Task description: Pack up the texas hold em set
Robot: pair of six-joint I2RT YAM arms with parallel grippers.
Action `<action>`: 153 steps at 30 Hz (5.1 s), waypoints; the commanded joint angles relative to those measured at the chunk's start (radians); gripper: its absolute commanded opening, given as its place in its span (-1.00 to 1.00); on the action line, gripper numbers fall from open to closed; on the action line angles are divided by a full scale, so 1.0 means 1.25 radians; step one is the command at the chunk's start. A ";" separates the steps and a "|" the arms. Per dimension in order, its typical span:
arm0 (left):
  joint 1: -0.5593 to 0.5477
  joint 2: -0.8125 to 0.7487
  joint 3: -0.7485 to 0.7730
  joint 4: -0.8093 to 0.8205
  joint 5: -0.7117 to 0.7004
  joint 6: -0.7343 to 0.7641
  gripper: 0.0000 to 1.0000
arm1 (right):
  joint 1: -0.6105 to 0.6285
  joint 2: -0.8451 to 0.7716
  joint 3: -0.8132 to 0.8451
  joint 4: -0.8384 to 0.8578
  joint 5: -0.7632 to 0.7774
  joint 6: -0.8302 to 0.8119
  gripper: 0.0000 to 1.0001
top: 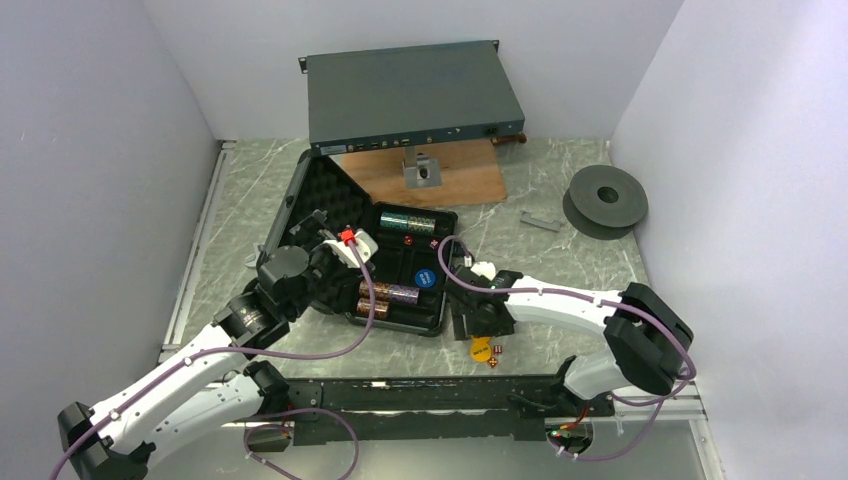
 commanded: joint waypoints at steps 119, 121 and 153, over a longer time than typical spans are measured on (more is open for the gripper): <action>0.001 -0.006 0.010 0.019 0.016 -0.020 0.98 | -0.113 0.071 0.377 0.036 0.032 -0.193 0.56; 0.002 0.004 0.010 0.021 0.021 -0.030 0.98 | -0.113 0.014 0.327 0.030 0.042 -0.169 0.56; -0.015 0.027 0.023 -0.007 0.047 -0.027 0.98 | -0.108 -0.357 -0.114 -0.104 -0.038 0.118 0.24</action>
